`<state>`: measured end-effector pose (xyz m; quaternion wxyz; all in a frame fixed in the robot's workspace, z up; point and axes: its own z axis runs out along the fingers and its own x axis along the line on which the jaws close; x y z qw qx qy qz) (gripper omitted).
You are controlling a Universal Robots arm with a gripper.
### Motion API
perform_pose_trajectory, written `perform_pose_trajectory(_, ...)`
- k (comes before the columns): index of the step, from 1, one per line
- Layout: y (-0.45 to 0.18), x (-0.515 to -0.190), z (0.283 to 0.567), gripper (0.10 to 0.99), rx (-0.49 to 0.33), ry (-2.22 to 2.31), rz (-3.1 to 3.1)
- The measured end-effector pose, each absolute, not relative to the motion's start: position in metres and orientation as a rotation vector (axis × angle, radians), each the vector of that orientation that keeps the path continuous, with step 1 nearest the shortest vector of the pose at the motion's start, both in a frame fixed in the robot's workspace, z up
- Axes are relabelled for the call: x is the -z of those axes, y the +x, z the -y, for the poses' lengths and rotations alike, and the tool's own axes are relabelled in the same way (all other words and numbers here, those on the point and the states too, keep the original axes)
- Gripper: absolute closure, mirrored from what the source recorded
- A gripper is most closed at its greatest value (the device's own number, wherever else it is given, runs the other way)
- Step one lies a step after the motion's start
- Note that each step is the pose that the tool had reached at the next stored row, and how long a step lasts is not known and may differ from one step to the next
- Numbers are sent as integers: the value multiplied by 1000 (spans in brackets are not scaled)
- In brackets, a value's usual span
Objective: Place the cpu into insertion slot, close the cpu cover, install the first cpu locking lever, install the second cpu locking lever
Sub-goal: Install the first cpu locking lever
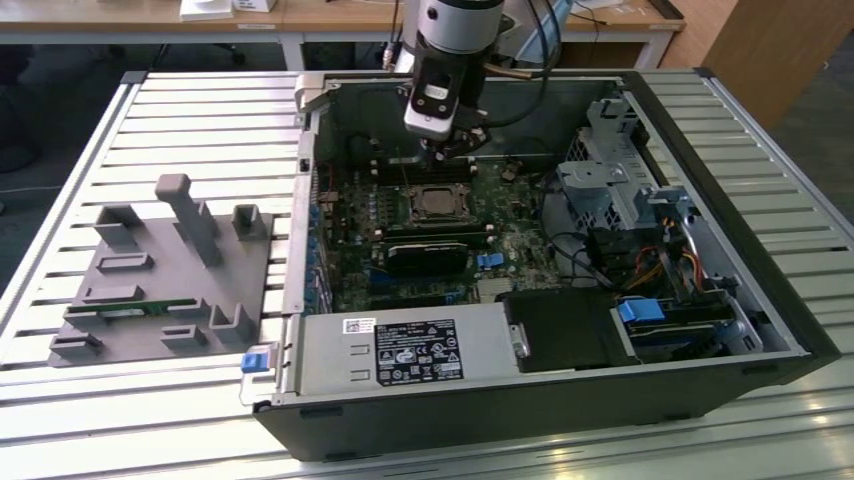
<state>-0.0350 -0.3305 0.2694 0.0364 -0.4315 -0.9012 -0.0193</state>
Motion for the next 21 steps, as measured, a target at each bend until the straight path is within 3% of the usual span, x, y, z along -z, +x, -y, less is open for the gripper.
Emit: perform_pose_trajectory(21,-35,-269,330,980,55,-1228,2811)
